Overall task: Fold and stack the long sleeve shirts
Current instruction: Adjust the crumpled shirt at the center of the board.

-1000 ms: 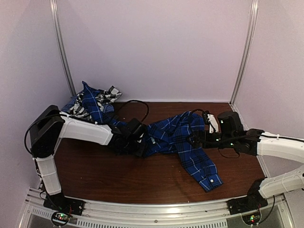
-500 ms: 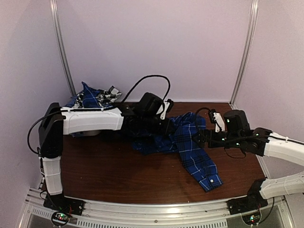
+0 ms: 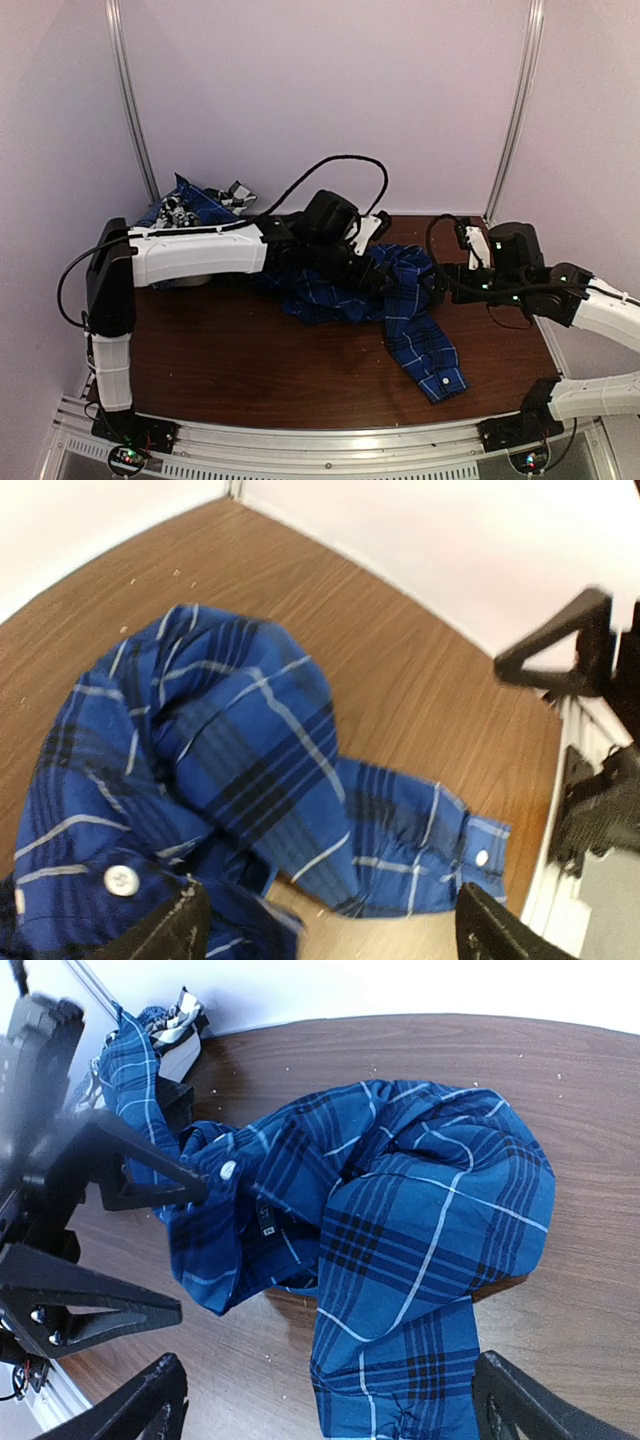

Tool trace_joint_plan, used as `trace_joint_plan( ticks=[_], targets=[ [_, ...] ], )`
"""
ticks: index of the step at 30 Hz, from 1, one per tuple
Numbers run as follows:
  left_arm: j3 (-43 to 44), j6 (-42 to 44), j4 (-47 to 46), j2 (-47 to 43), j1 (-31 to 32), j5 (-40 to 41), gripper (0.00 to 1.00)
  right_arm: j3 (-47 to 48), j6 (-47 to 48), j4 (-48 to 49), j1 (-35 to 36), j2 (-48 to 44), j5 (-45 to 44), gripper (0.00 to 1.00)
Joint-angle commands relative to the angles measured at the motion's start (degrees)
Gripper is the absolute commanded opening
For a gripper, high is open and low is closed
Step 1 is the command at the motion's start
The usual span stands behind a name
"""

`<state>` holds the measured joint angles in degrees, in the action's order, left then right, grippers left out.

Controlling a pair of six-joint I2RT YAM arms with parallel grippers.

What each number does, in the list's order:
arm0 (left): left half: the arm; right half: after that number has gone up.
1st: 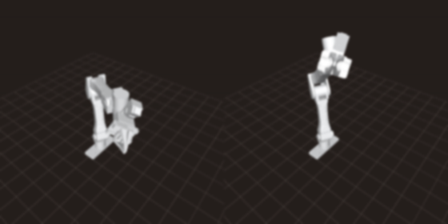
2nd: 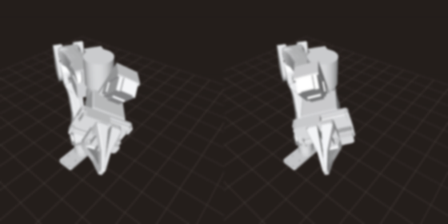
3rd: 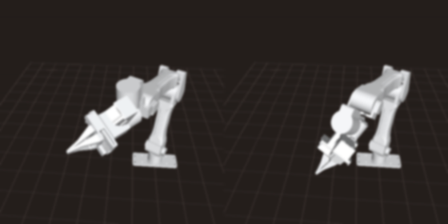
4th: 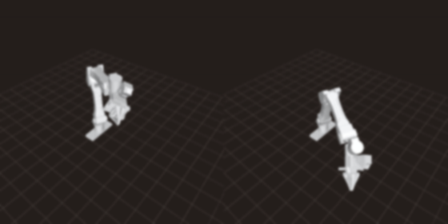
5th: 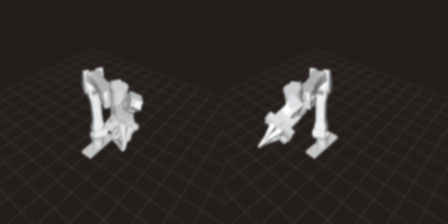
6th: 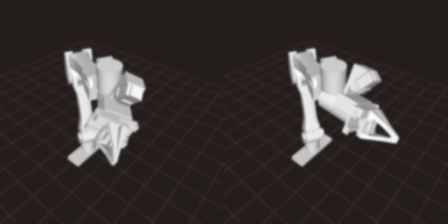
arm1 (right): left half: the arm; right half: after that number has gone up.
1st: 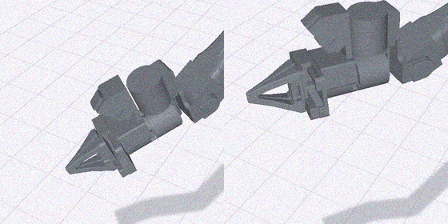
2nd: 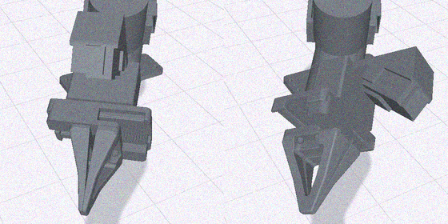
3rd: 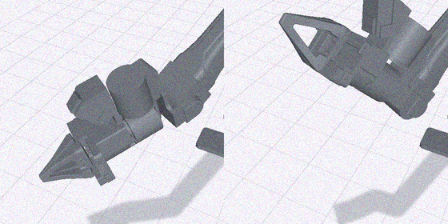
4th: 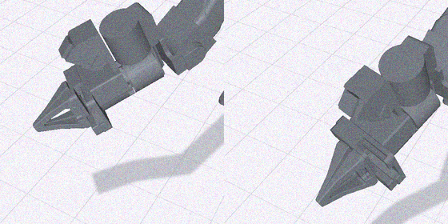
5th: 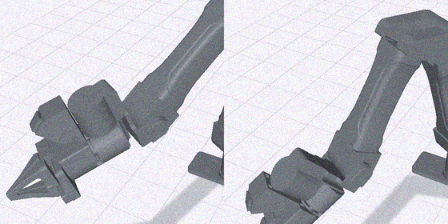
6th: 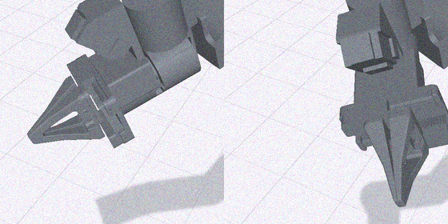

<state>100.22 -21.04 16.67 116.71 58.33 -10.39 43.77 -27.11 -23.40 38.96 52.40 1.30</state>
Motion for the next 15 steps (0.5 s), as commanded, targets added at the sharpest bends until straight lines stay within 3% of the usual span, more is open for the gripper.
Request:
trace_joint_plan(
  ticks=[1,3,9,15],
  targets=[
    [-10.29,4.78,3.14,-10.65,-2.71,5.85,0.93,-0.94,1.25,2.45,-0.21,2.53,1.89,1.00],
    [-15.19,5.35,2.67,-15.07,-4.08,6.27,0.98,-0.83,1.77,4.73,-0.14,4.26,5.01,1.00],
    [-25.71,4.50,2.15,-26.29,-9.47,8.11,0.98,1.78,3.69,9.66,3.58,10.82,6.87,1.00],
    [-31.50,0.17,3.68,-33.90,-19.45,10.43,0.98,11.87,9.44,8.57,13.62,22.82,1.37,1.00]
  ],
)
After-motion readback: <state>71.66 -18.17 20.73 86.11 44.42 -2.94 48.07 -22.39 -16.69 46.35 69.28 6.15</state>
